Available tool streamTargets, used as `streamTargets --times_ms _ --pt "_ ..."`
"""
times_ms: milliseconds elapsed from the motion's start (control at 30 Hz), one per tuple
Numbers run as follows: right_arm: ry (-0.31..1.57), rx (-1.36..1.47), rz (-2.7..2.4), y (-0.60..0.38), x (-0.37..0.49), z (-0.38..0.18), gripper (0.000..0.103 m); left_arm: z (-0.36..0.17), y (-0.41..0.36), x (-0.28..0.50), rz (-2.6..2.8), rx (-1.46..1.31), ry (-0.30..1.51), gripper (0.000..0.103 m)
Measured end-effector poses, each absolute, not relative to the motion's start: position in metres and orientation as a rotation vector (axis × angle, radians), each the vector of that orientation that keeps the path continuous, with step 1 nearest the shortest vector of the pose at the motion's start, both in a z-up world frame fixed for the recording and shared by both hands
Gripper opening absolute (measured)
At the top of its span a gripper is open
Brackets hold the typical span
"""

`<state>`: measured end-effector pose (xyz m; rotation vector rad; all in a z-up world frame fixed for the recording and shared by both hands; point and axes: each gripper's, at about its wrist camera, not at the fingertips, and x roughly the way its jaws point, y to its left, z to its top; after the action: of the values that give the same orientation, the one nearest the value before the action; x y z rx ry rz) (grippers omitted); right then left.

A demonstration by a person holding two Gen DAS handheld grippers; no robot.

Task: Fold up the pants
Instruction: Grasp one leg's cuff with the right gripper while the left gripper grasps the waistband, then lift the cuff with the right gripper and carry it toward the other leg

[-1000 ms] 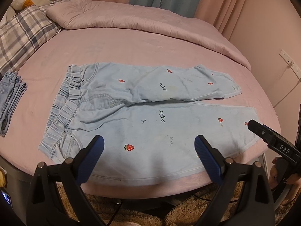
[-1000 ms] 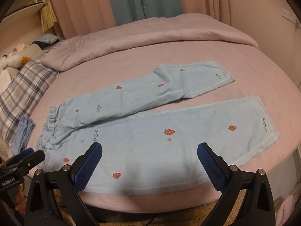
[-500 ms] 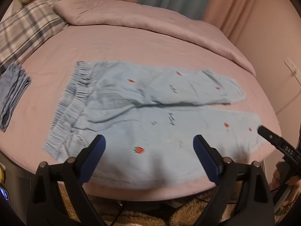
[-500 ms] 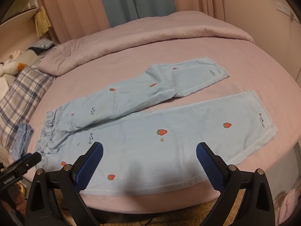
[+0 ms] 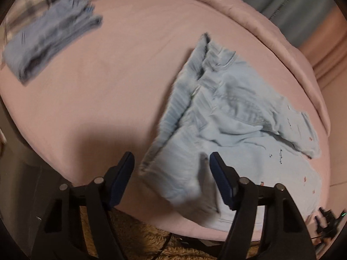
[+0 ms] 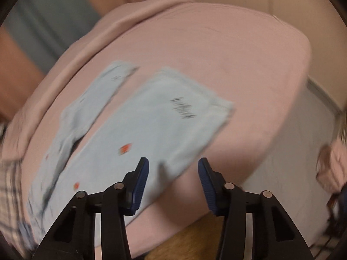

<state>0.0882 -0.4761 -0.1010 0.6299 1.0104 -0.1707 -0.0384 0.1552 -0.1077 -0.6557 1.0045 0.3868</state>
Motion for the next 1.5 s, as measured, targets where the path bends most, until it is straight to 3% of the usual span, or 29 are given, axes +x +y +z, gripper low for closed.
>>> streamTargets --times_ms 133,167,200,233,300,367,600,700,833,967,1067,1200,1333,1433,1500 --pt "0.994 0.755 -0.188 -0.509 0.097 -0.118 0.049 -0.121 0.164 -0.037 0.352 -0.763 0.999 0.06" --pt "0.991 0.763 -0.195 -0.512 0.099 -0.12 0.046 -0.12 0.162 -0.037 0.352 -0.761 0.996 0.048" --pt "0.989 0.767 -0.201 -0.516 0.101 -0.123 0.042 -0.119 0.163 -0.036 0.343 -0.769 0.985 0.036" --pt "0.988 0.77 -0.206 -0.518 0.105 -0.126 0.039 -0.12 0.164 -0.035 0.325 -0.8 0.978 0.035" --pt "0.994 0.78 -0.206 -0.521 0.11 -0.132 0.02 -0.118 0.166 -0.034 0.317 -0.821 0.977 0.028" --pt "1.017 0.781 -0.2 -0.522 0.122 -0.136 0.006 -0.107 0.163 -0.039 0.33 -0.784 0.959 0.026" --pt "0.803 0.7 -0.063 -0.519 0.116 -0.052 0.005 -0.101 0.165 -0.065 0.367 -0.744 0.973 0.025" --pt "0.85 0.715 -0.086 -0.523 0.108 -0.073 0.004 -0.123 0.166 -0.067 0.366 -0.791 1.012 0.026" --pt "1.025 0.76 -0.159 -0.524 0.114 -0.138 0.002 -0.113 0.161 -0.062 0.383 -0.724 1.025 0.026" --pt "0.97 0.709 -0.176 -0.517 0.107 -0.117 0.001 -0.104 0.155 -0.061 0.396 -0.669 1.021 0.026" --pt "0.955 0.643 -0.184 -0.511 0.107 -0.105 0.001 -0.119 0.156 -0.057 0.408 -0.686 1.048 0.027" --pt "1.019 0.699 -0.2 -0.525 0.112 -0.141 0.0 -0.118 0.154 -0.05 0.425 -0.638 1.064 0.029" --pt "1.007 0.695 -0.213 -0.526 0.113 -0.142 0.0 -0.116 0.15 -0.044 0.427 -0.633 1.063 0.032" --pt "1.026 0.646 -0.242 -0.522 0.112 -0.133 0.002 -0.104 0.15 -0.046 0.469 -0.601 1.073 0.053" --pt "1.032 0.585 -0.285 -0.519 0.109 -0.121 0.018 -0.086 0.152 -0.05 0.494 -0.582 1.015 0.073"
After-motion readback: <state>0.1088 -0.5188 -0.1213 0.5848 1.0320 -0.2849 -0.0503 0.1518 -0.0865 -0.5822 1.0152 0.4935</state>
